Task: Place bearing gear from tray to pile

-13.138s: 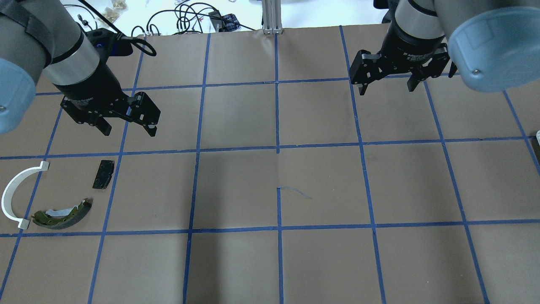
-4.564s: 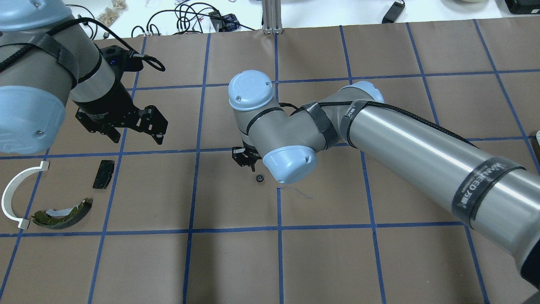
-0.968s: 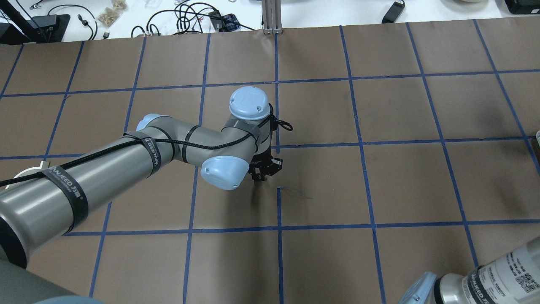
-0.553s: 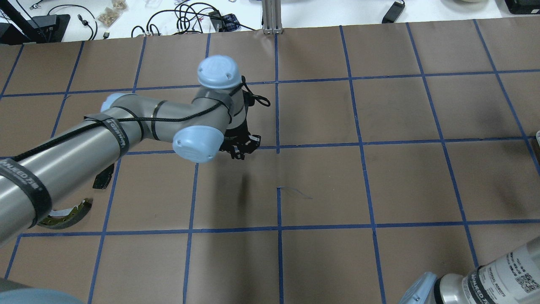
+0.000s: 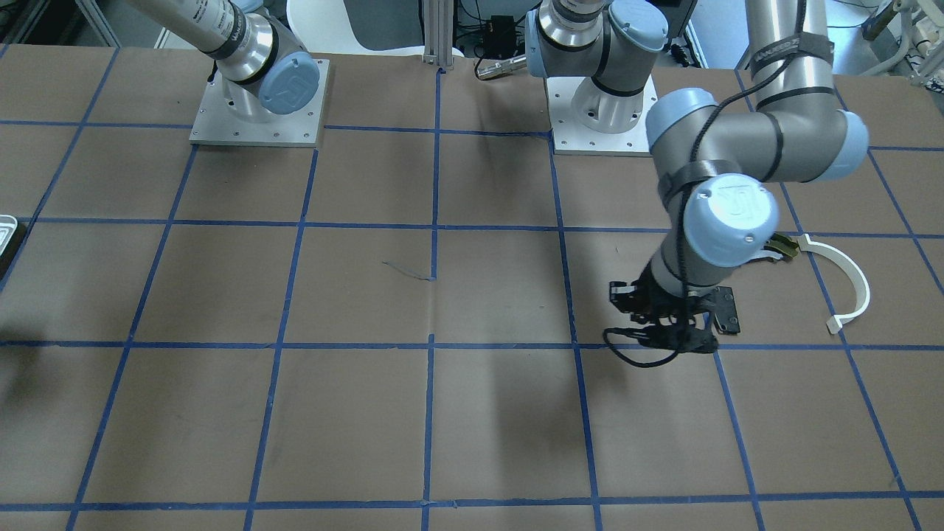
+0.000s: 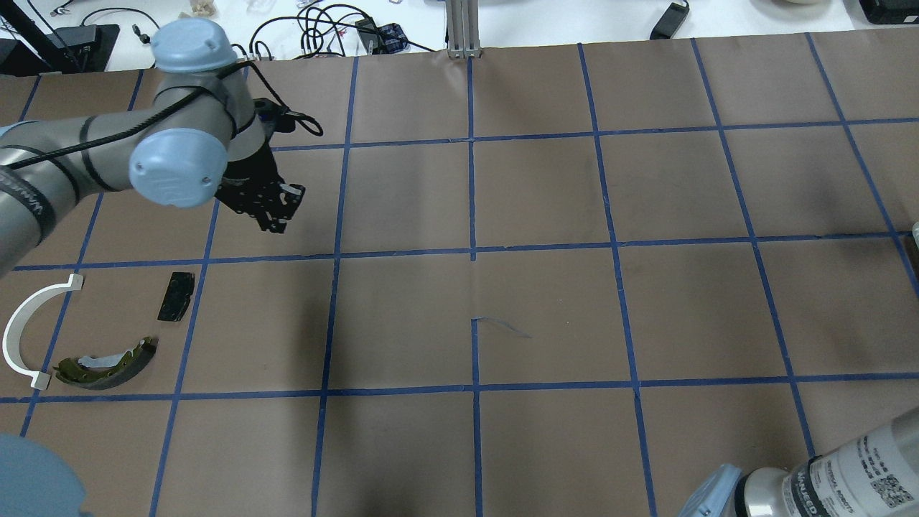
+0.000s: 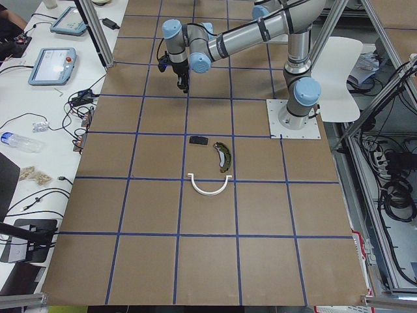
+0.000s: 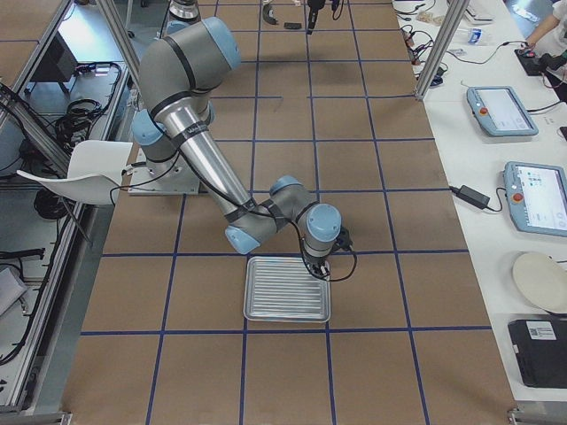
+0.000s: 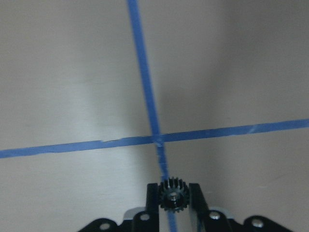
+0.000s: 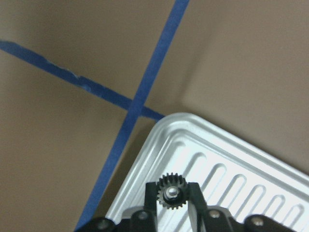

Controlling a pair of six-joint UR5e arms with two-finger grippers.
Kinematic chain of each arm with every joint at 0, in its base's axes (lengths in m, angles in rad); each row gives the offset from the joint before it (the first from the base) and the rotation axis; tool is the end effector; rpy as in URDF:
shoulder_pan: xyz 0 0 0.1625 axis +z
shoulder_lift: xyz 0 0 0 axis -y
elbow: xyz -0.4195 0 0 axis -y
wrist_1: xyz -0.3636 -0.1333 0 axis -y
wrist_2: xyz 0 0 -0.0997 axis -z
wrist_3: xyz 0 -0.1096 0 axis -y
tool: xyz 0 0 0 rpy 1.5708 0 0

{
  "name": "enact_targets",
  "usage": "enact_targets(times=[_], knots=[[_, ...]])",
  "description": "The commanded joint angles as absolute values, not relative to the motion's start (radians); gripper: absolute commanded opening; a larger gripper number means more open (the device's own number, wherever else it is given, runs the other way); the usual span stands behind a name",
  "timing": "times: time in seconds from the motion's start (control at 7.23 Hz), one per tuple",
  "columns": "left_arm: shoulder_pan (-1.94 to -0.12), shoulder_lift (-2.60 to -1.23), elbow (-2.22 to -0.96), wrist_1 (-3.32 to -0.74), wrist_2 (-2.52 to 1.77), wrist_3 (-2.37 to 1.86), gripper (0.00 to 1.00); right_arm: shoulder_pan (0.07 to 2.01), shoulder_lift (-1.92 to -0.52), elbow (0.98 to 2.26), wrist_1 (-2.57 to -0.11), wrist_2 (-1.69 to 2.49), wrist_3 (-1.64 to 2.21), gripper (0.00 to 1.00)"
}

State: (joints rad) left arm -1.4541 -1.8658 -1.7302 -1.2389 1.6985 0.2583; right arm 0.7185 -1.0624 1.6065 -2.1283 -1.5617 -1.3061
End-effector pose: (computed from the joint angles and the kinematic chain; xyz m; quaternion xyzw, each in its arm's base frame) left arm -0.0563 -0.5446 0.2842 0.0744 0.9933 0.0719 0.0512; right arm -0.3757 -0.5069 0.2325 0.2250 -0.9743 0.0072 0.0038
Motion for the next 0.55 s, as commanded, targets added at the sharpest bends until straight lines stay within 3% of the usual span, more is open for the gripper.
enact_targets(times=[0.0,0.41], knots=[[-1.219,-1.855,-1.764,-1.238,1.744,0.429,0.0,0.899,-1.2,1.614,-2.02,-1.572,-1.074,0.0],[-1.019,-1.894,-1.81,-1.134,1.744,0.639,0.0,1.246,-1.363,1.62,-1.808,-1.58,-0.541,0.0]])
